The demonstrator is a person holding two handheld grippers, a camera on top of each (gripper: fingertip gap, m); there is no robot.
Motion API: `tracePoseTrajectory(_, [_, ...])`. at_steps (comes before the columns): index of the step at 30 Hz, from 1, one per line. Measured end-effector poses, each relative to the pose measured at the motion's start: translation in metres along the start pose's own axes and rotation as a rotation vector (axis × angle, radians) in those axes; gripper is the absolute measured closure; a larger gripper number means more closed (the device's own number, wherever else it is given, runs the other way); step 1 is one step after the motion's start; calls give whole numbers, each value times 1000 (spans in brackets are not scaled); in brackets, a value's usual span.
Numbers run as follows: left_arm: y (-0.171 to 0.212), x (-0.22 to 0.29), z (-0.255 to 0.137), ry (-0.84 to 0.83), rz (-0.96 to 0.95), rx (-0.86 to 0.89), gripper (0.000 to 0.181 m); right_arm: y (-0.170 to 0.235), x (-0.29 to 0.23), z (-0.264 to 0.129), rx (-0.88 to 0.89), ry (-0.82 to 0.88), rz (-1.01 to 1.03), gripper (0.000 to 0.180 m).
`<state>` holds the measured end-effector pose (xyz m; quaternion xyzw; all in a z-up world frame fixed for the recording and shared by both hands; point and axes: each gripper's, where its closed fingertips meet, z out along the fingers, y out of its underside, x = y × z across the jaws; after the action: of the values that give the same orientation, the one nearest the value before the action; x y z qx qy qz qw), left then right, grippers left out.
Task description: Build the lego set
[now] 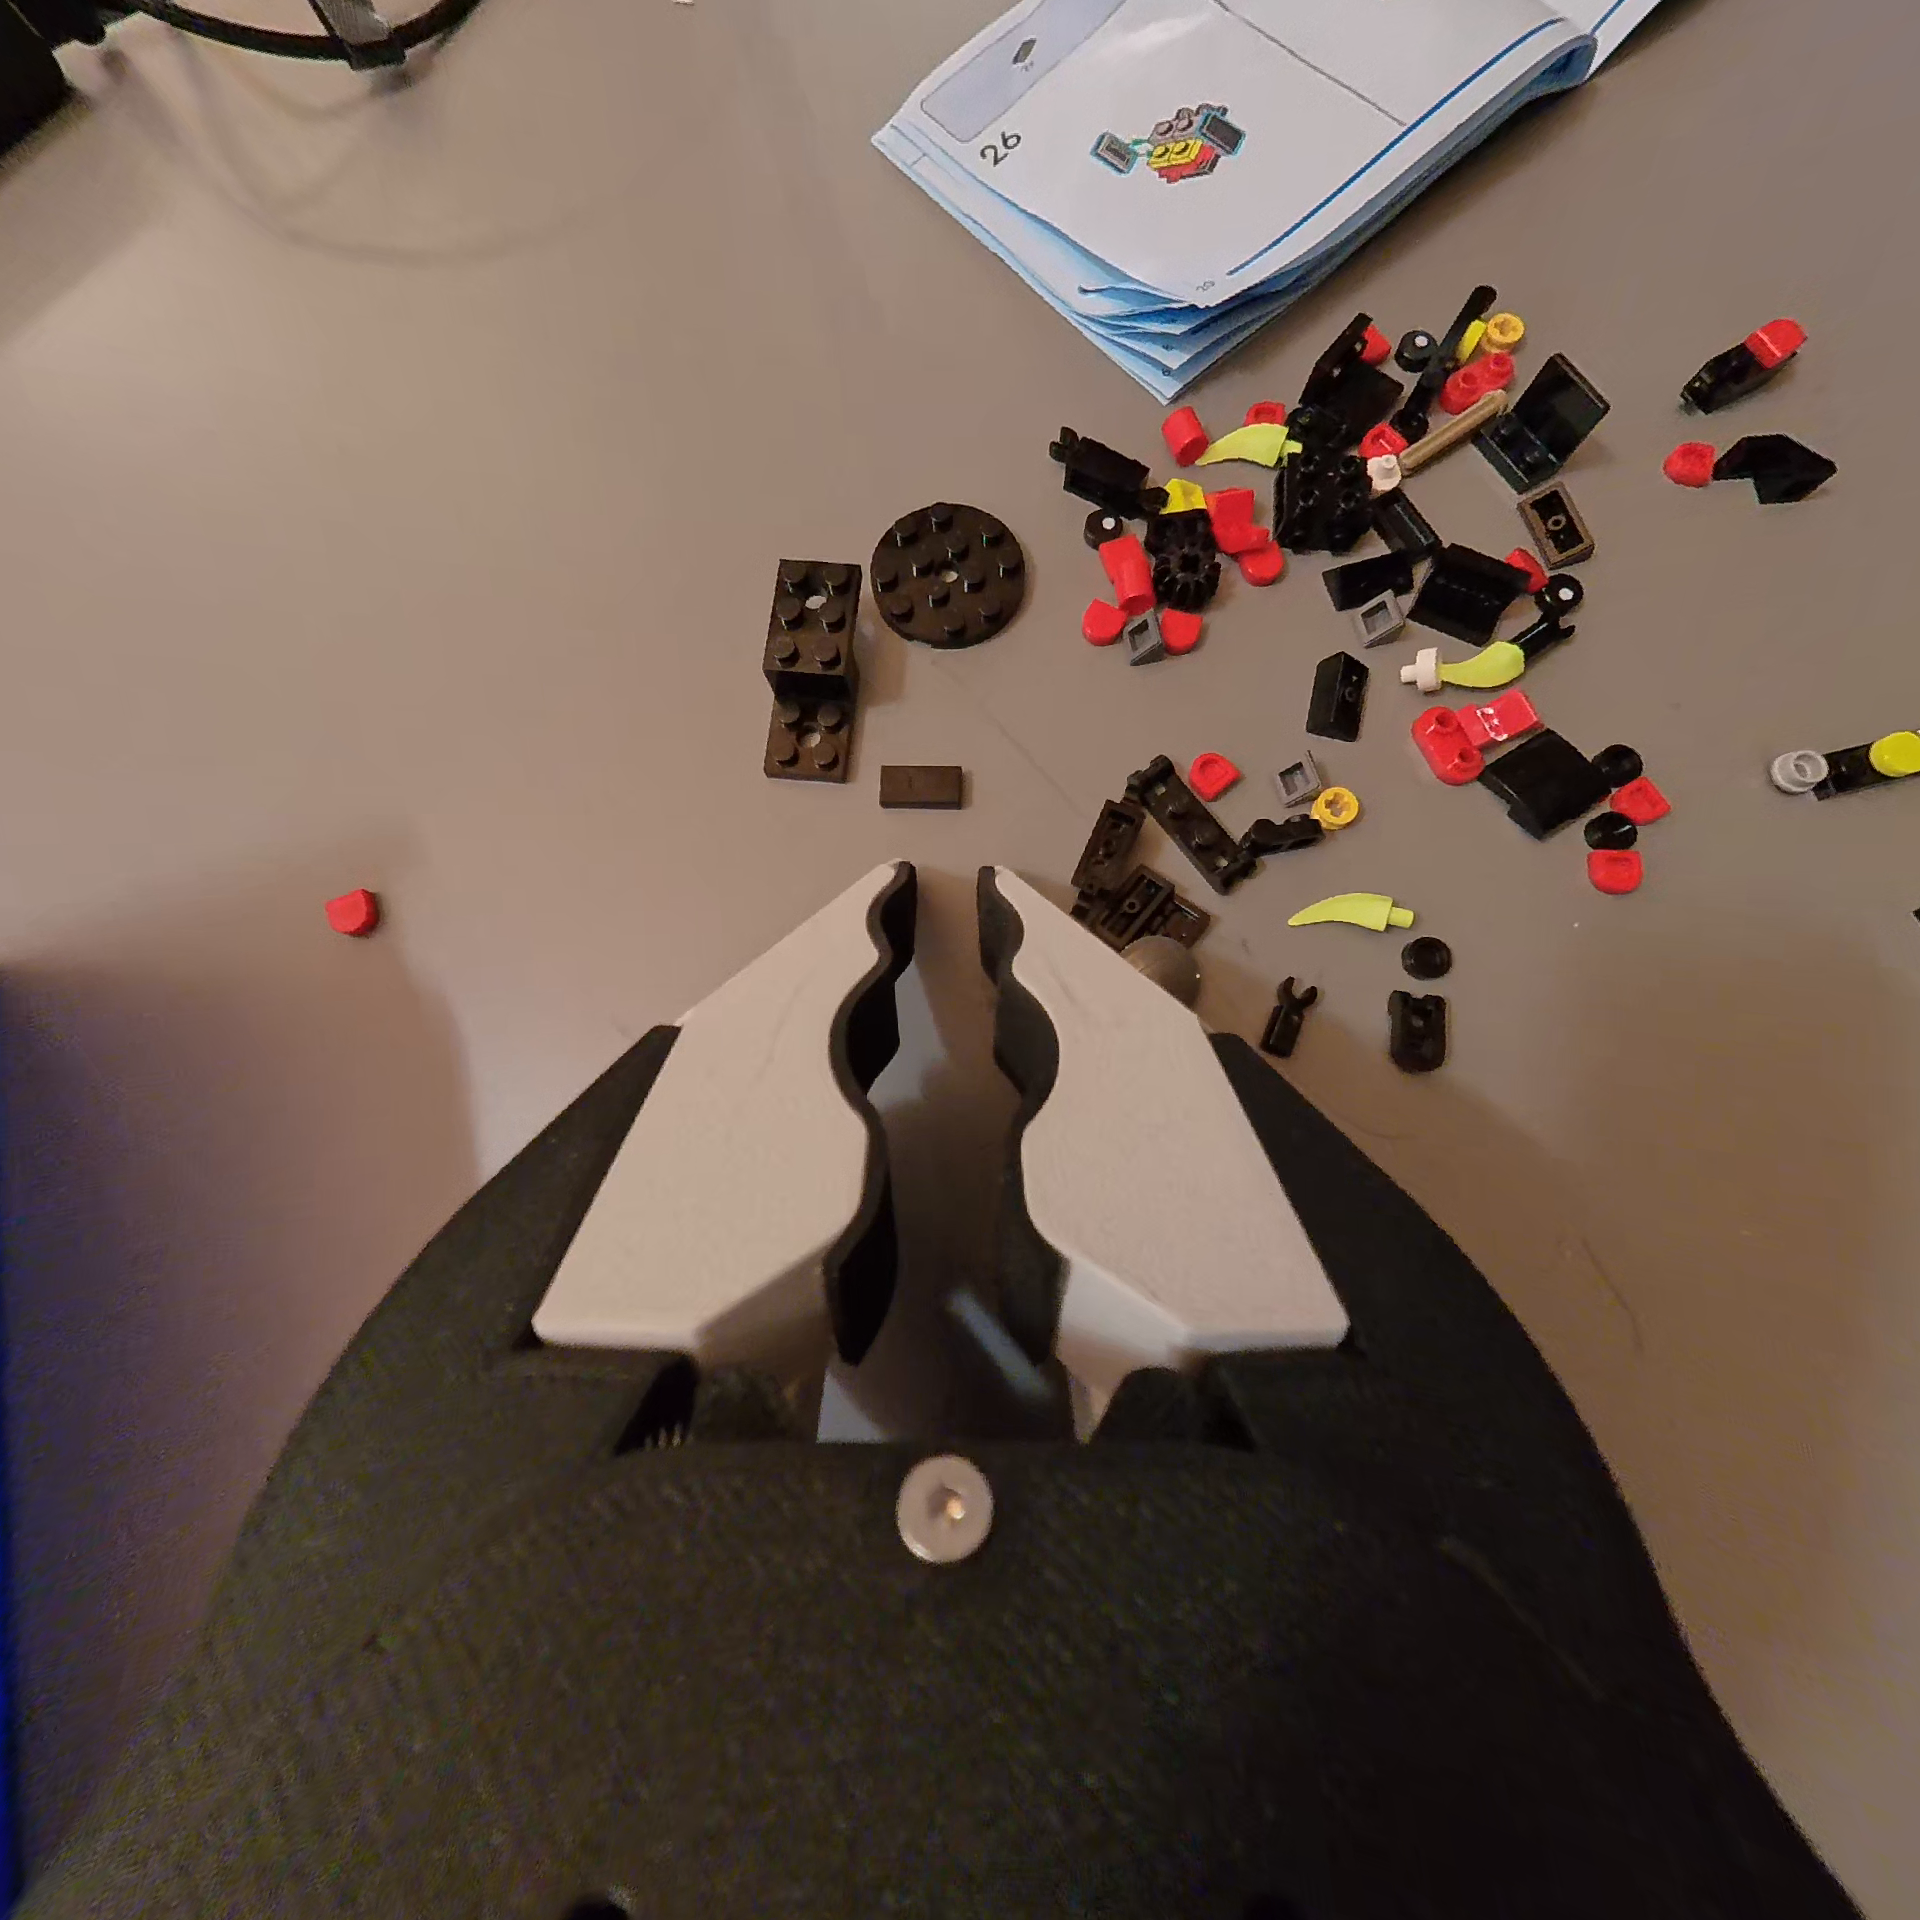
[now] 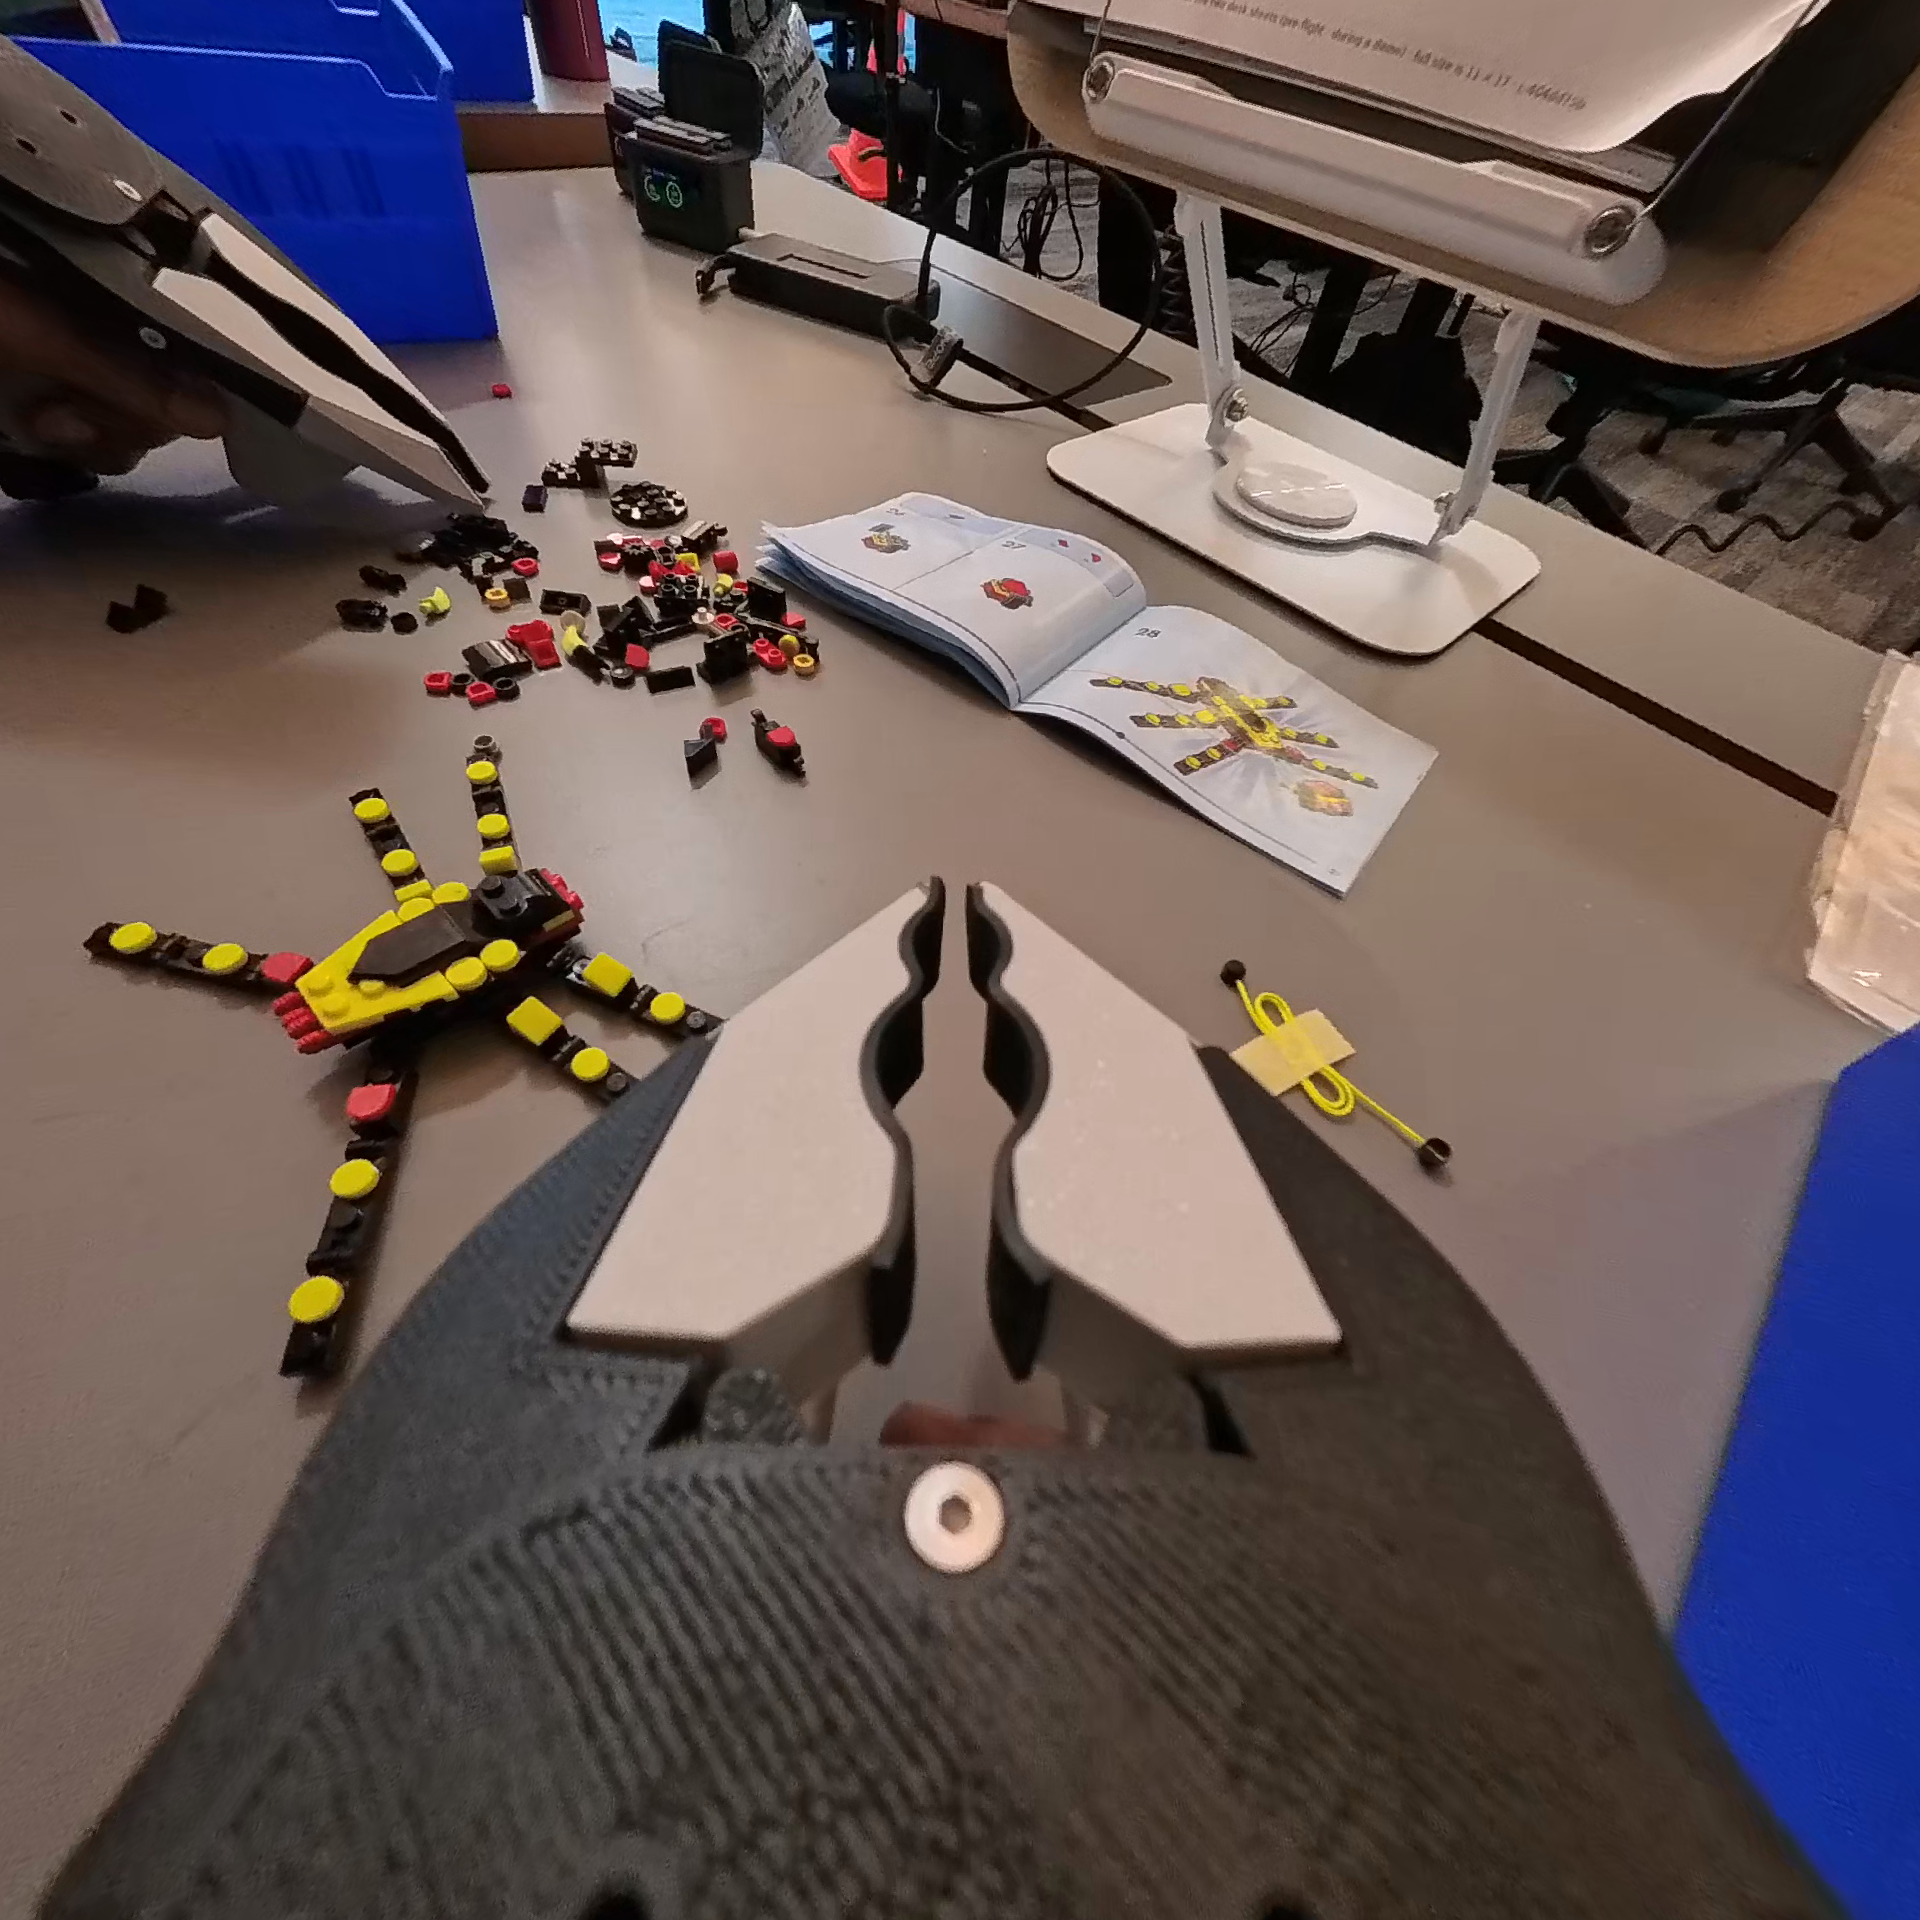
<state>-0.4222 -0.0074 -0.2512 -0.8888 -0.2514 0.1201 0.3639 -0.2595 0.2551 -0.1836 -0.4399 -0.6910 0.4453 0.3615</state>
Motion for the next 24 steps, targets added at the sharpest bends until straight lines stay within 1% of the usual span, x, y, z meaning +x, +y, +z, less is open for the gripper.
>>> tracePoseTrajectory(2, [-1, 0, 0, 0, -8, 5, 169, 0, 0, 0, -1, -1, 0, 178])
tracePoseTrajectory(7, [-7, 1, 6, 25, -50, 15, 159, 1, -2, 1, -5, -3, -8, 178])
tracePoseTrajectory(11, [-13, -1, 11, 25, -100, 22, 156, 1, -4, 2, -6, -12, -9, 178])
tracePoseTrajectory(21, [-14, -4, 14, 19, -114, 10, 157, 0, -5, 2, -2, -17, -5, 178])
tracePoseTrajectory(23, [-14, -3, 14, 32, -112, 10, 160, 0, -6, 2, -1, -18, -5, 177])
tracePoseTrajectory(24, [-14, -2, 14, 39, -108, 10, 165, 0, -6, 2, -1, -19, -7, 178])
